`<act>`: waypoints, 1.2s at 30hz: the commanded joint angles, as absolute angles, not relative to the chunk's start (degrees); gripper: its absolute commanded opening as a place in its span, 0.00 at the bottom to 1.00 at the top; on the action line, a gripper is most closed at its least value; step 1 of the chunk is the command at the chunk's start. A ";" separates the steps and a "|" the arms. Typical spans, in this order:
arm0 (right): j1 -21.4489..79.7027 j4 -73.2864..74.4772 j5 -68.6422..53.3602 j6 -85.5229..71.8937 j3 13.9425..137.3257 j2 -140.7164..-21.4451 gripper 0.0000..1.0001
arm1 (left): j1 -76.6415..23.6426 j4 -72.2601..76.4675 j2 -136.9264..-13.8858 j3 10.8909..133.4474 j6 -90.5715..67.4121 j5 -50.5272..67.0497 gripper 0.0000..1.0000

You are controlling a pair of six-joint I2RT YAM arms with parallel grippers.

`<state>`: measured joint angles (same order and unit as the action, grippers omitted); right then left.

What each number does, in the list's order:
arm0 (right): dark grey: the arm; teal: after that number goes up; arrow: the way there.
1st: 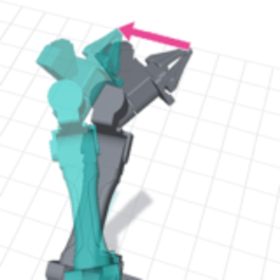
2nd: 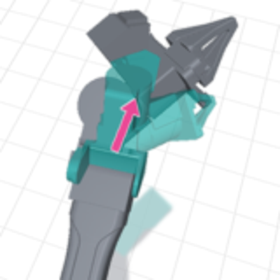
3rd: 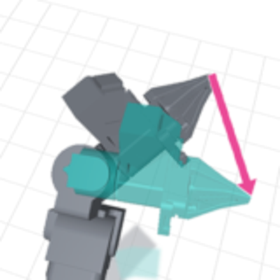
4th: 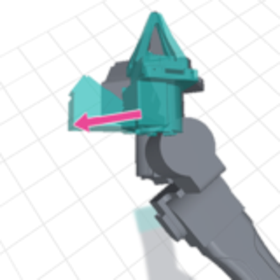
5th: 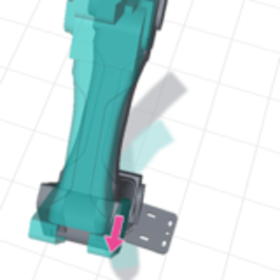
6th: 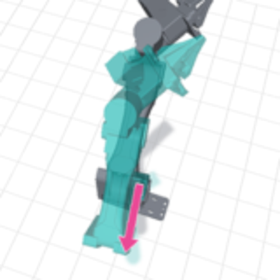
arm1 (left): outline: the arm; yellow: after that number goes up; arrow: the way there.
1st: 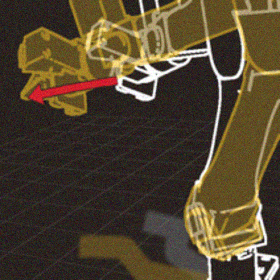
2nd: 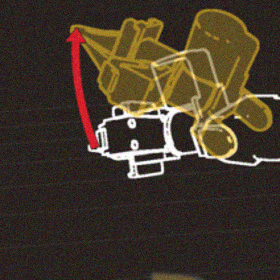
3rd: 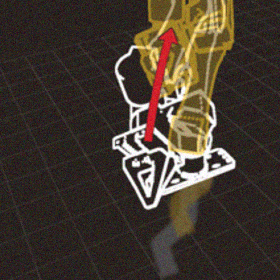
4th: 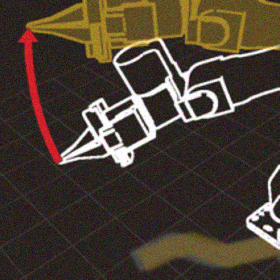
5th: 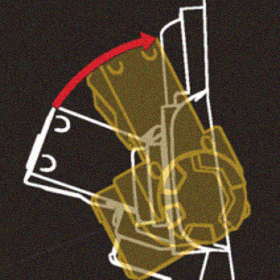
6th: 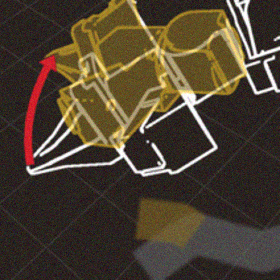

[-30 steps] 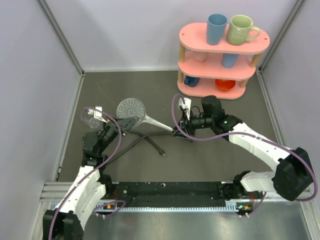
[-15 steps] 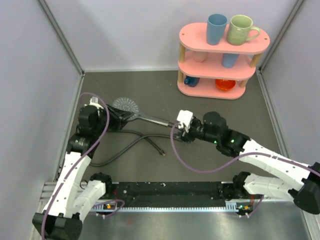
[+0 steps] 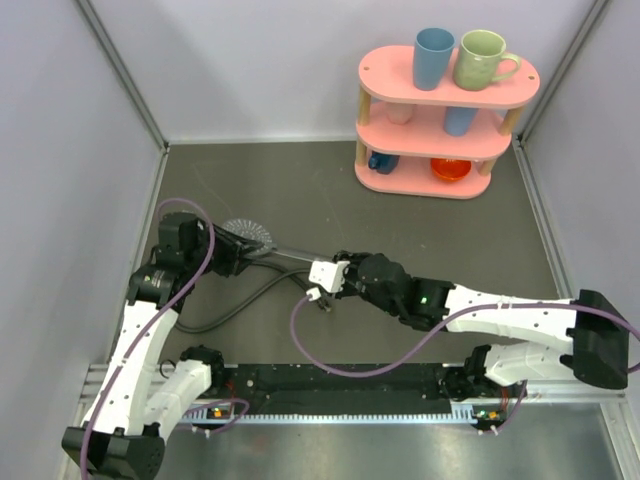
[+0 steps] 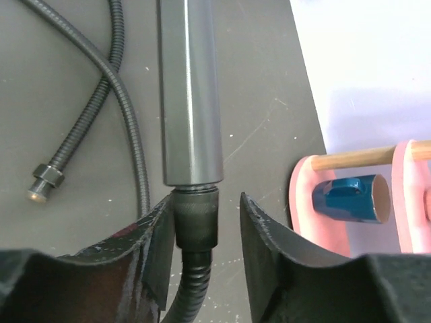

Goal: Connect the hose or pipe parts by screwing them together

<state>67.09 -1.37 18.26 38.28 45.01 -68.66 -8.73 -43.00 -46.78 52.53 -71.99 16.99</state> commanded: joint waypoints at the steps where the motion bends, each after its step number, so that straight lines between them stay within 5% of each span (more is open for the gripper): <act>1: 68.12 -7.38 23.47 40.69 48.16 -69.70 0.34 | -8.88 -41.40 -45.97 55.63 -72.95 18.19 0.00; 4: 68.20 -7.47 21.45 39.38 48.51 -69.35 0.03 | -8.88 -41.40 -45.79 55.46 -71.72 18.72 0.00; 5: 68.12 -7.21 20.92 38.59 48.95 -69.35 0.00 | -8.96 -41.14 -45.79 55.20 -70.24 18.46 0.00; 11: 63.73 -1.16 6.53 28.23 52.63 -67.68 0.00 | -8.96 -19.48 -40.62 43.03 -60.67 24.33 0.00; 16: 51.81 -0.79 -17.28 15.22 54.31 -66.45 0.00 | -8.70 32.44 -36.21 23.40 -64.25 35.68 0.00; 24: 37.19 -4.46 -51.46 1.87 53.70 -70.39 0.00 | -8.88 44.91 -39.99 18.29 -57.75 40.08 0.00; 28: 35.95 -7.28 -54.40 -1.66 52.30 -71.28 0.00 | -8.79 45.53 -40.34 17.05 -56.60 38.67 0.00; 36: 36.03 -4.93 -42.29 -0.26 48.17 -66.19 0.53 | -8.79 31.69 -39.81 19.15 -59.67 31.65 0.00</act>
<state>35.83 0.75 -45.52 0.10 49.12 -71.46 -8.32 38.44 -40.38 17.72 -58.81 33.65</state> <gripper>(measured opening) 0.428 0.327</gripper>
